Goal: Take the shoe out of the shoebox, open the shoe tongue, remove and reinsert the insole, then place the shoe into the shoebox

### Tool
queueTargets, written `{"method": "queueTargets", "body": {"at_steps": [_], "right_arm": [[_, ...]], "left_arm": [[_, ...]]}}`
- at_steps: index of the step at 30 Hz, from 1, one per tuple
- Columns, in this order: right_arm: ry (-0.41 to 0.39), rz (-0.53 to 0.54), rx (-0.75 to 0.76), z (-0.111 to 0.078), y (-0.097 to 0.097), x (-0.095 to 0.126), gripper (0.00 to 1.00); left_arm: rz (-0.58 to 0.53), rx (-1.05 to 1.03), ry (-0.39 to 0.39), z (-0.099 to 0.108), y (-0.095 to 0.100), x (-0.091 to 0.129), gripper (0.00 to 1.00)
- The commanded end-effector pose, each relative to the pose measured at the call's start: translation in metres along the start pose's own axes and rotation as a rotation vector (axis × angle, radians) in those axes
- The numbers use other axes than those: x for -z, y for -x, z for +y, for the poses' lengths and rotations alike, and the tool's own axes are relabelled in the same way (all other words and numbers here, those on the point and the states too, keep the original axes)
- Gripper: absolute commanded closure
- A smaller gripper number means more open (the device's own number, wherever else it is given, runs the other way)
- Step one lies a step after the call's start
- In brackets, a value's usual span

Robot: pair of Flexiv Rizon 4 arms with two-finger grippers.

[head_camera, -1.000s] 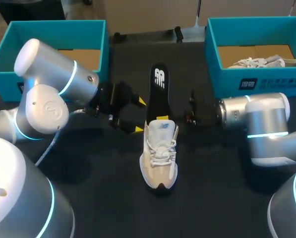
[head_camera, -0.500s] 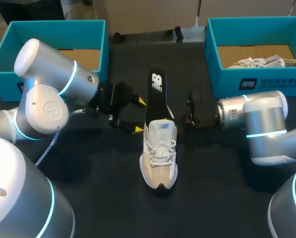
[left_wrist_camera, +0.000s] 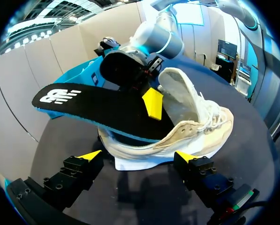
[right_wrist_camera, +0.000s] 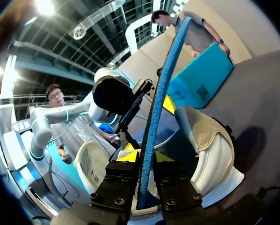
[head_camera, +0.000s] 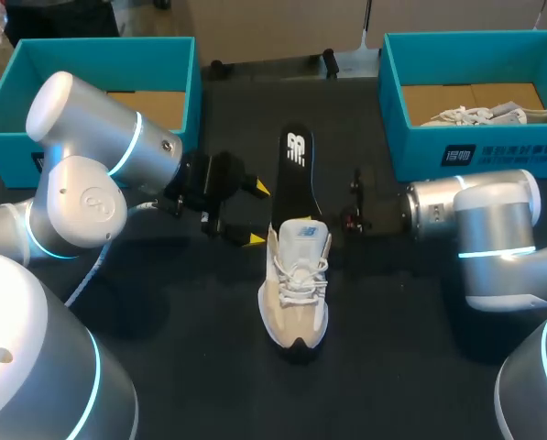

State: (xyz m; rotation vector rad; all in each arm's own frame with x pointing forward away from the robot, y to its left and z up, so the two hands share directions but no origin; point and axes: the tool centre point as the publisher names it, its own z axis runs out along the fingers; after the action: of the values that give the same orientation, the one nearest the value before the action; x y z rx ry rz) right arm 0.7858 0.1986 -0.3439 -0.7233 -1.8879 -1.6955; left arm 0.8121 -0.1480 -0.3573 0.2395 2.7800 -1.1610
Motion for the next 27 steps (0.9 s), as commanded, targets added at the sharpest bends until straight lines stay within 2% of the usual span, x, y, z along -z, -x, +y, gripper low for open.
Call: {"method": "queueTargets", "body": {"at_steps": [1, 12, 16, 18, 22, 27], "right_arm": [[-0.004, -0.018, 0.010, 0.002, -0.005, 0.001, 0.79], [-0.022, -0.021, 0.050, 0.018, -0.002, 0.003, 0.77], [-0.027, -0.024, 0.054, 0.021, 0.001, 0.005, 0.80], [-0.027, -0.026, 0.057, 0.023, 0.002, 0.005, 0.85], [-0.033, -0.027, 0.059, 0.027, 0.004, 0.005, 0.85], [-0.089, -0.020, 0.026, 0.031, 0.006, 0.002, 0.87]], "left_arm": [[0.000, 0.000, 0.002, 0.000, 0.000, -0.001, 0.00], [0.000, 0.000, 0.002, 0.000, 0.000, -0.001, 0.00], [0.000, 0.000, 0.002, 0.000, 0.000, -0.001, 0.00], [0.000, 0.000, 0.002, 0.000, 0.000, -0.001, 0.00], [0.000, 0.000, 0.002, 0.000, 0.000, -0.001, 0.00], [0.000, 0.000, 0.002, 0.000, 0.000, -0.001, 0.00]]}}
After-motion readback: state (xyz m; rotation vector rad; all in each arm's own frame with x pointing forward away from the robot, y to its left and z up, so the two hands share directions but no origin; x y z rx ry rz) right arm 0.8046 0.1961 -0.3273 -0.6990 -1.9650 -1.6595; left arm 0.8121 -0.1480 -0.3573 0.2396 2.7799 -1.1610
